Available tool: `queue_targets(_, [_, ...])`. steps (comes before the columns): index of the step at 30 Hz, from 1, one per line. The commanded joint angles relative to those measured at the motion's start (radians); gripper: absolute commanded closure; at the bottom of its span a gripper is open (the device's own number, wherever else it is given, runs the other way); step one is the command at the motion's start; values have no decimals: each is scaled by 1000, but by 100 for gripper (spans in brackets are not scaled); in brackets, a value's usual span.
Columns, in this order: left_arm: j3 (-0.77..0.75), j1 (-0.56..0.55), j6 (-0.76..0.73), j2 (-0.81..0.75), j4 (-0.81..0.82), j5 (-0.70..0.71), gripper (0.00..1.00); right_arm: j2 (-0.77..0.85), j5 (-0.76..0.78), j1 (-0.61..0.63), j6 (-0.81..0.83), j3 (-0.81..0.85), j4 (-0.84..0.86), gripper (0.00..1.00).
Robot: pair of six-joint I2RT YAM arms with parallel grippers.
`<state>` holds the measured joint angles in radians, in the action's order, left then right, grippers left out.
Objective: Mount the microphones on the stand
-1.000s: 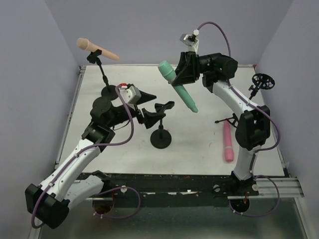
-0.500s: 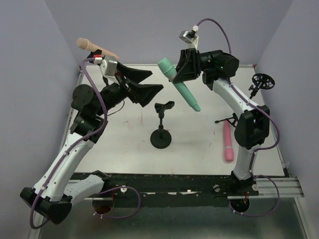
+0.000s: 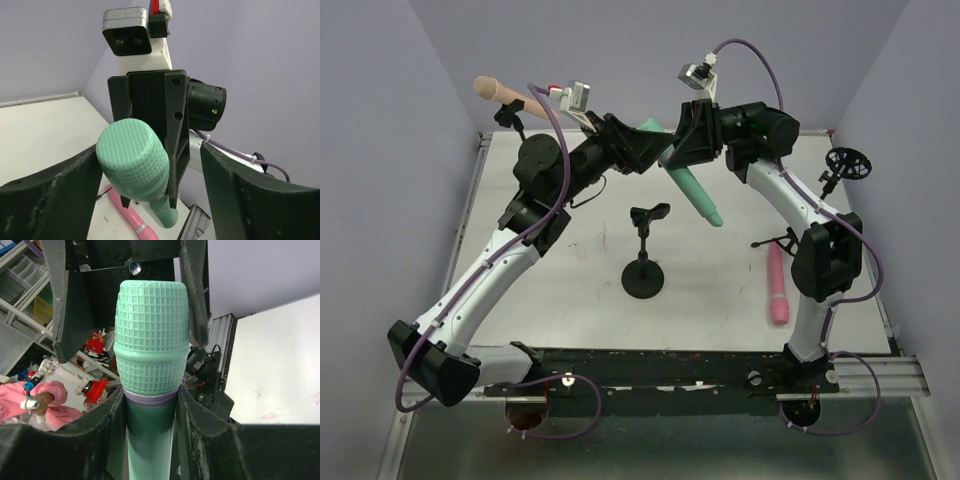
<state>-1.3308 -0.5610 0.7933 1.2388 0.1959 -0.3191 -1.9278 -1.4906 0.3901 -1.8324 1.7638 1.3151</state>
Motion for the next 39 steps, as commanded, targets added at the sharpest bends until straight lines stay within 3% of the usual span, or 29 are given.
queue_targets(1, [-51,-25,40,34,7,54,22,36,-155,13,-10,-9,472,84])
queue_targets(4, [-44,-28,50,39,25,29,36,43,-161,13,-11,-12,472,84])
queue_targets(7, [-18,-28,66,31,49,14,61,47,-163,13,-13,-21,472,82])
queue_targets(9, [-5,-27,72,27,62,2,73,49,-163,12,-16,-23,472,75])
queue_targets(14, [-1,-28,64,13,92,-29,83,66,-168,13,-21,-36,472,36])
queue_targets(19, [-11,-16,-14,-22,96,-54,84,82,-169,12,-39,-76,473,0])
queue_targets(30, [8,30,-203,-222,-70,-67,85,113,-169,-11,-149,-41,469,0])
queue_targets(39, [-22,32,-307,-413,-279,-54,85,98,-116,-56,-7,250,152,0])
